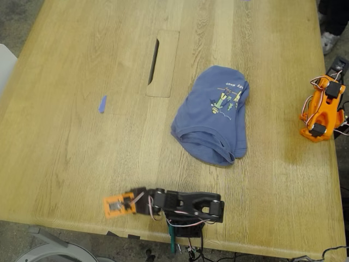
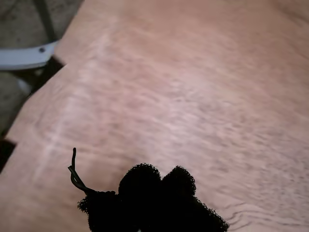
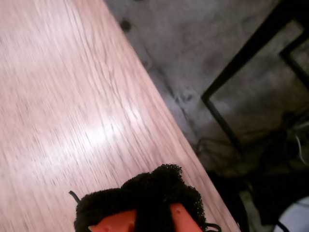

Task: Fold a T-shirt

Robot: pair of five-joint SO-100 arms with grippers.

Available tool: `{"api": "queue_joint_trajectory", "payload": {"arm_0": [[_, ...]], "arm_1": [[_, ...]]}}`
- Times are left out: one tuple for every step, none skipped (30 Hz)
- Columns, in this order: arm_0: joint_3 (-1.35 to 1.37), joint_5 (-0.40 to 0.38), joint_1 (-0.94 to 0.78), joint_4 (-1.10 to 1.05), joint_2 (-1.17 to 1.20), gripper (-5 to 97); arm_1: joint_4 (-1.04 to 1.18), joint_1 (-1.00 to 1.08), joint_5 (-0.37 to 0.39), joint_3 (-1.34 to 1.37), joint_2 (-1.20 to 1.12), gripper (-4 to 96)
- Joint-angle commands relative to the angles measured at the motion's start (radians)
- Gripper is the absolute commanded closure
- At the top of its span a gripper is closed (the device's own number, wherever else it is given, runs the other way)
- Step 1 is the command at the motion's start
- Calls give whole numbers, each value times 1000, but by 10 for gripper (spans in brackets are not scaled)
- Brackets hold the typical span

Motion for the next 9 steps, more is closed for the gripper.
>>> {"api": "queue_joint_trajectory", "payload": {"arm_0": [[-6,25,-29,149,91,918],[-6,40,-28,178,117,918],[-6,55,-28,224,147,918],[-6,71,-29,291,196,918],[-6,75,-29,373,261,918],[-6,77,-29,466,336,918],[-8,77,-32,515,387,917],[-9,81,-32,514,390,918],[-9,92,-32,514,393,918]], "arm_1": [[55,34,-8,23,9,913],[89,43,6,25,9,913],[120,54,31,28,9,913],[144,67,37,32,9,913],[176,87,15,40,9,913],[189,114,-20,48,9,913],[189,141,-37,54,9,913],[190,170,-49,58,9,913],[190,195,-54,61,9,913]]}}
